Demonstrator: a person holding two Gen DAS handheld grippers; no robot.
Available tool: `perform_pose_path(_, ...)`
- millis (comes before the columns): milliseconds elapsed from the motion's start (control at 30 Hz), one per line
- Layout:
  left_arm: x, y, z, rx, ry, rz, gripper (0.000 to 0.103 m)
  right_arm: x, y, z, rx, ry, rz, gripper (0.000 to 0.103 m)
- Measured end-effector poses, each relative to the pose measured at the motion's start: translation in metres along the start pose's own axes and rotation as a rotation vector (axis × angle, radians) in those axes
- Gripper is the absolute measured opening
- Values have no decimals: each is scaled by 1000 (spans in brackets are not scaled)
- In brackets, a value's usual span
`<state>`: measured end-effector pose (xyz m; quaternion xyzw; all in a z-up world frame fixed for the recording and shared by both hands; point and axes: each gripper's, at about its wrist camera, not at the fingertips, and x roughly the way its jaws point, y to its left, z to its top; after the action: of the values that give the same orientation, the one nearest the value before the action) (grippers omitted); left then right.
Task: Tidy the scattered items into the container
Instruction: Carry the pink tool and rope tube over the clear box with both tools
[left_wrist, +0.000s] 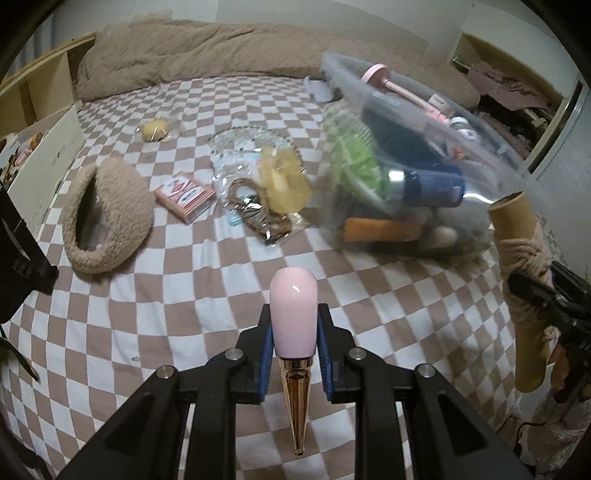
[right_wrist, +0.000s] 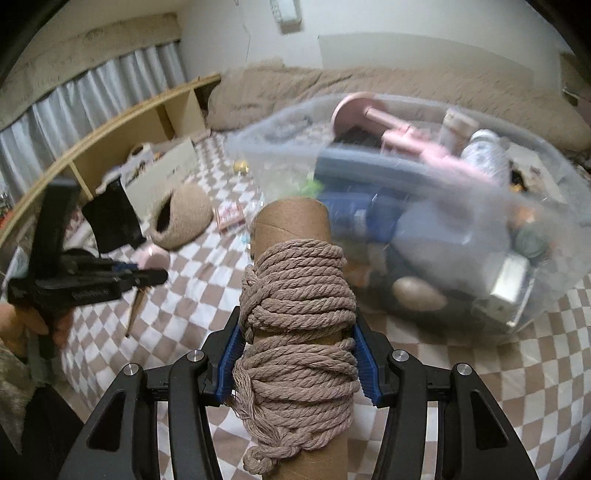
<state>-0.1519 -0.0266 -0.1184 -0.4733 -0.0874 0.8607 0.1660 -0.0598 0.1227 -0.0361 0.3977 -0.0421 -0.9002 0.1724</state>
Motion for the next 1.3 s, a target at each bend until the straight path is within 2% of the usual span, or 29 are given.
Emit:
perform_pose_path(400,-41,-42,44,61,-141,-81,21,-62,-16,20,10,-117,-32,54)
perform_pose_path(700,-46,-60,94,63,-209,-113,21,-90,-24,43,-19,-171,-56,54)
perform_pose_path(1000,-40,-74,153,71,-274,-114,21,-102,-39,61,-22,-202,-94,55)
perform_pose_path(1300,-10,-88,196,96,-290,-49,21,-121,-57,71,14,-238,-128,55)
